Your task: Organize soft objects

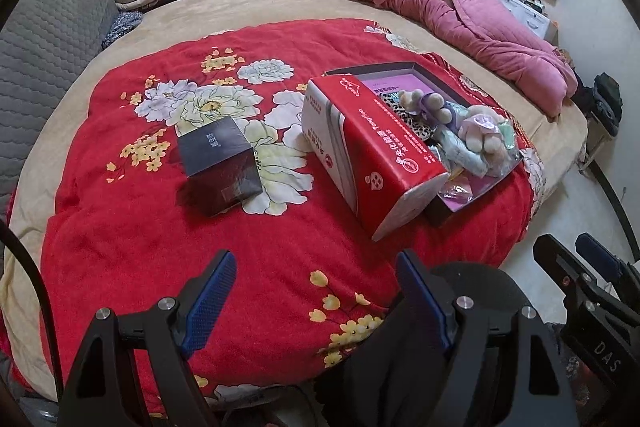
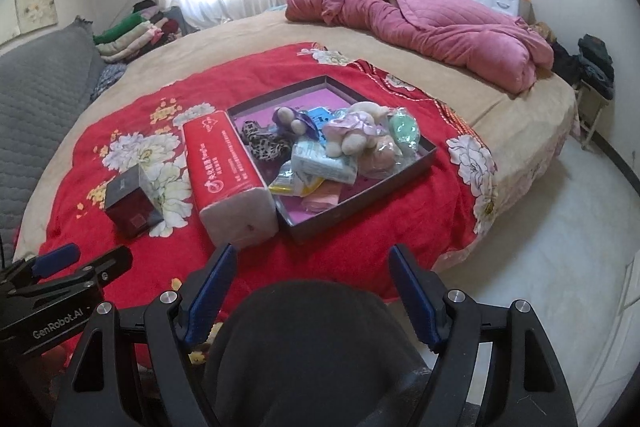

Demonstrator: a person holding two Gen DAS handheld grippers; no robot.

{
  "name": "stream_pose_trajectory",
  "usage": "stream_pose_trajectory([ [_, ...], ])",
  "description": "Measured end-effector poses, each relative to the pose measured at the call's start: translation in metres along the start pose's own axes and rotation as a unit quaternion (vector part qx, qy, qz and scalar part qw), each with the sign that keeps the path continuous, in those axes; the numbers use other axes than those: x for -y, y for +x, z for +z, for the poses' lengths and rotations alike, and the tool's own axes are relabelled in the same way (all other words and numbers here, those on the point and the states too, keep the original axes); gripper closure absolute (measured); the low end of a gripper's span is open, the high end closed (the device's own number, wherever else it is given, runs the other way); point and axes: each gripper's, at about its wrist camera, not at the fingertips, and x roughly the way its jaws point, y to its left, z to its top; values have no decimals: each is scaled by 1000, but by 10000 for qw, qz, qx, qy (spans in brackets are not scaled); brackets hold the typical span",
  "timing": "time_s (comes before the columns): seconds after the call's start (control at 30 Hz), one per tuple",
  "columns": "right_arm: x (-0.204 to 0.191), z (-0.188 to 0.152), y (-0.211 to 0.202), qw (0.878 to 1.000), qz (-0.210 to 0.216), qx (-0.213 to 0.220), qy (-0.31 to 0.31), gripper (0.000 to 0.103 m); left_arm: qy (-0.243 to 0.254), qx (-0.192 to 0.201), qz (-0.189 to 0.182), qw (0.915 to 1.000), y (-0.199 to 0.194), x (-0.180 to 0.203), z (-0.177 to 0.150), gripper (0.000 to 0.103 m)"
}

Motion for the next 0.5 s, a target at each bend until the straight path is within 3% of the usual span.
stream_pose_trajectory([
  [0.5,1,-6,5,9998,20,-167,64,24,60,-94,13,9999,6,5,-4,22],
])
